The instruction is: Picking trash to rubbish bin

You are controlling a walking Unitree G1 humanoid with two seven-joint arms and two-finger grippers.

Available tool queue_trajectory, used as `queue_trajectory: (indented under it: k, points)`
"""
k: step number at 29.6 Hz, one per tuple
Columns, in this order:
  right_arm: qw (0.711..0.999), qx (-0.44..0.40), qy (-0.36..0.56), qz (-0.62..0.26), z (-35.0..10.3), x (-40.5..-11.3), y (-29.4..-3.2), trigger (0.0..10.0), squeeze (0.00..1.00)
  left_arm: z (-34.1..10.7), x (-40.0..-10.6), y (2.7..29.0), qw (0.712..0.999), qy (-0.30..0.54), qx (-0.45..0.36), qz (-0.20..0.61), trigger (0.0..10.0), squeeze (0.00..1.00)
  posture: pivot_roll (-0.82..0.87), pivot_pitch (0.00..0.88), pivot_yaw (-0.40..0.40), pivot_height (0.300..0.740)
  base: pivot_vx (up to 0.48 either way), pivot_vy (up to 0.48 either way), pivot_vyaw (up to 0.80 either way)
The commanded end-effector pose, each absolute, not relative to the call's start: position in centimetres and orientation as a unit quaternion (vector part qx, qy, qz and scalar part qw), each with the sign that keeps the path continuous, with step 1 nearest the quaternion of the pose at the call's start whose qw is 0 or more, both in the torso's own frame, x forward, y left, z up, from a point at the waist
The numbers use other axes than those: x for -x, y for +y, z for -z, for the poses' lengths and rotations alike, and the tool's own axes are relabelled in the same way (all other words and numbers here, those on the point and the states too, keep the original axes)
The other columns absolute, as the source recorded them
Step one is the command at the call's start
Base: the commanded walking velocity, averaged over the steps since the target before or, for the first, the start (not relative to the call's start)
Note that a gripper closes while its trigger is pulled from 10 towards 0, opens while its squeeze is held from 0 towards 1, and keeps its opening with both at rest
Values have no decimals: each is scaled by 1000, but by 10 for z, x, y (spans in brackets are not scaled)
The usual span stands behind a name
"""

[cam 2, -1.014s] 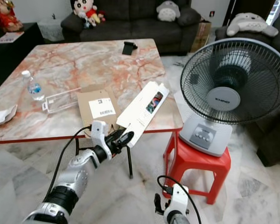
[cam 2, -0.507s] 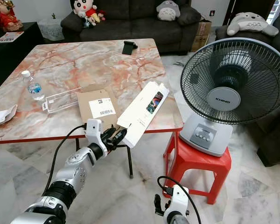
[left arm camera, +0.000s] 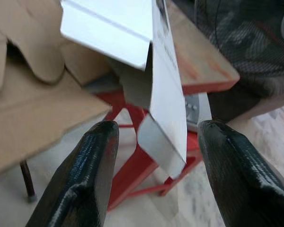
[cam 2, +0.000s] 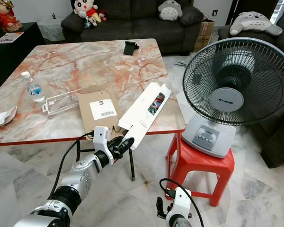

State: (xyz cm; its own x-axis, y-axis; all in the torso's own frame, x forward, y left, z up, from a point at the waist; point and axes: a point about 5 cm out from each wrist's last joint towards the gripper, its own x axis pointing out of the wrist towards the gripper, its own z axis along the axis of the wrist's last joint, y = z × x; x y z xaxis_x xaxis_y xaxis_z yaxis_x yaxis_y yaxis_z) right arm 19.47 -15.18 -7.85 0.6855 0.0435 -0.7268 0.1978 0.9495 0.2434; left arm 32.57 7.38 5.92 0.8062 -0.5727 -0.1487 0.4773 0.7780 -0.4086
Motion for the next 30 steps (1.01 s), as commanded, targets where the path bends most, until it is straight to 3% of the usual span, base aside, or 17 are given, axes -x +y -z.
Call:
queue_trajectory:
  k: [1, 12, 14, 15, 16, 30]
  points:
    - [905, -155, 393, 45, 78, -195, -151, 10000, 0, -61, -327, 71, 933, 137, 165, 288, 10000, 0, -128, 0, 62, 740, 0, 0, 0]
    - [905, -154, 395, 43, 78, -195, -149, 10000, 0, -56, -330, 71, 940, 154, 144, 269, 10000, 0, -131, 0, 69, 740, 0, 0, 0]
    - [905, -154, 395, 43, 78, -195, -149, 10000, 0, -57, -331, 70, 941, 153, 144, 266, 9412, 0, -131, 0, 69, 740, 0, 0, 0]
    - [905, -154, 395, 43, 78, -195, -150, 10000, 0, -58, -332, 70, 942, 153, 144, 263, 4275, 0, -131, 0, 69, 740, 0, 0, 0]
    - [905, -154, 395, 43, 78, -195, -150, 10000, 0, -57, -332, 70, 942, 154, 146, 260, 0, 0, -131, 0, 69, 740, 0, 0, 0]
    - [904, -152, 397, 47, 79, -194, -152, 10000, 0, -58, -335, 67, 940, 157, 164, 253, 0, 0, -140, 0, 66, 740, 0, 0, 0]
